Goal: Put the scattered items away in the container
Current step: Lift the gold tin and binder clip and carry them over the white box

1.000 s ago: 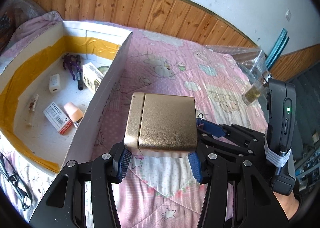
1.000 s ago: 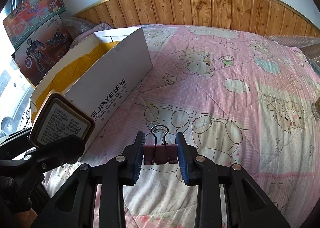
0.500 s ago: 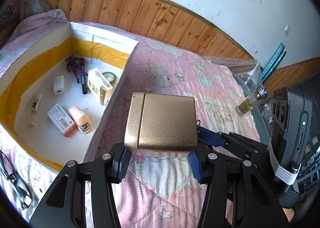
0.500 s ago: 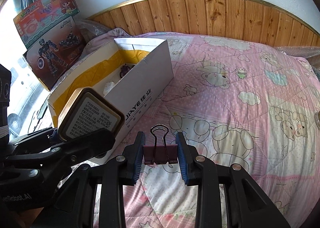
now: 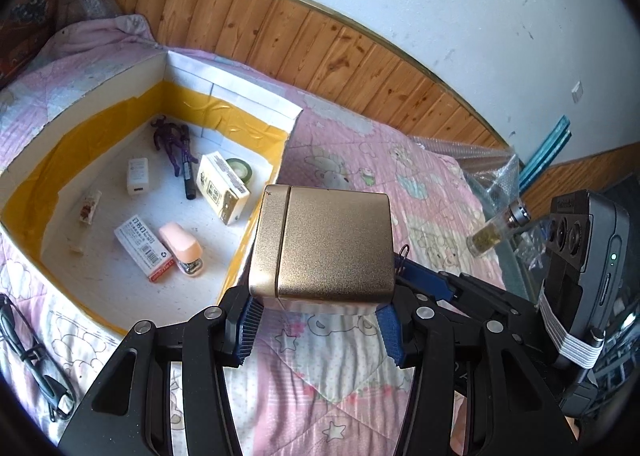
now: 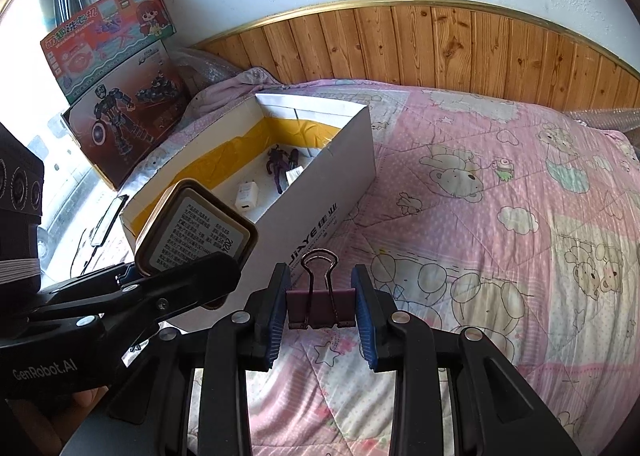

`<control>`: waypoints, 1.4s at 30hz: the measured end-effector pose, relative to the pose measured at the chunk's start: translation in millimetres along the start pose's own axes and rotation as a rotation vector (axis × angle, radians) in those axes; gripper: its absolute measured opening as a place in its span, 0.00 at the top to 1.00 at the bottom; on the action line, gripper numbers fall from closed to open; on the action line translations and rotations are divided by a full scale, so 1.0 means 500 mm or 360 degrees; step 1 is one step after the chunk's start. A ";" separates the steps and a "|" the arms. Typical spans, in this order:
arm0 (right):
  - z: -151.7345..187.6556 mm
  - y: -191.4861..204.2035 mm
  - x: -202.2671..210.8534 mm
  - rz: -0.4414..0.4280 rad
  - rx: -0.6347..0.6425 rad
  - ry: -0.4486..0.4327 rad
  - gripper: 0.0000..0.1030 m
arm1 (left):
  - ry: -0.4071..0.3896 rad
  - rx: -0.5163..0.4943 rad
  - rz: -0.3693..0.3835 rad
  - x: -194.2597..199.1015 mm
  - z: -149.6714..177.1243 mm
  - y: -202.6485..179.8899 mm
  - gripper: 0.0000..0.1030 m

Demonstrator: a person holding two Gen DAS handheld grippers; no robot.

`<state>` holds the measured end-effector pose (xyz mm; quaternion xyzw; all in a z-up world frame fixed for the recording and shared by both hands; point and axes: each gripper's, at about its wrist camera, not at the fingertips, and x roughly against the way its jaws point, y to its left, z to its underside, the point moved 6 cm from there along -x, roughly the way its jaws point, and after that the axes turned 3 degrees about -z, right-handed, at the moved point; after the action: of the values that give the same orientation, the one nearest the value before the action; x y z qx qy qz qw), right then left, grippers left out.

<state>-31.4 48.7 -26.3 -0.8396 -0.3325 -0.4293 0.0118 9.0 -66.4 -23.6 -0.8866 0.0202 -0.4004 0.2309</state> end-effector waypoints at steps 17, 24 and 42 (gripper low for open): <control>-0.046 0.047 -0.009 -0.0102 0.0015 -0.0034 0.68 | -0.0027 0.0093 -0.0016 0.021 -0.034 0.065 0.49; -0.068 0.065 -0.017 -0.0141 0.0020 -0.0042 0.68 | -0.0029 0.0132 -0.0005 0.029 -0.045 0.084 0.49; -0.103 0.087 -0.047 -0.0203 0.0033 -0.0025 0.68 | -0.0060 0.0247 -0.0032 0.036 -0.131 0.169 0.49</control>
<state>-52.9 -13.6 0.8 -0.8198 -0.3898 -0.4193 -0.0095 -13.3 -171.7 -9.7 -0.8736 -0.0242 -0.3862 0.2951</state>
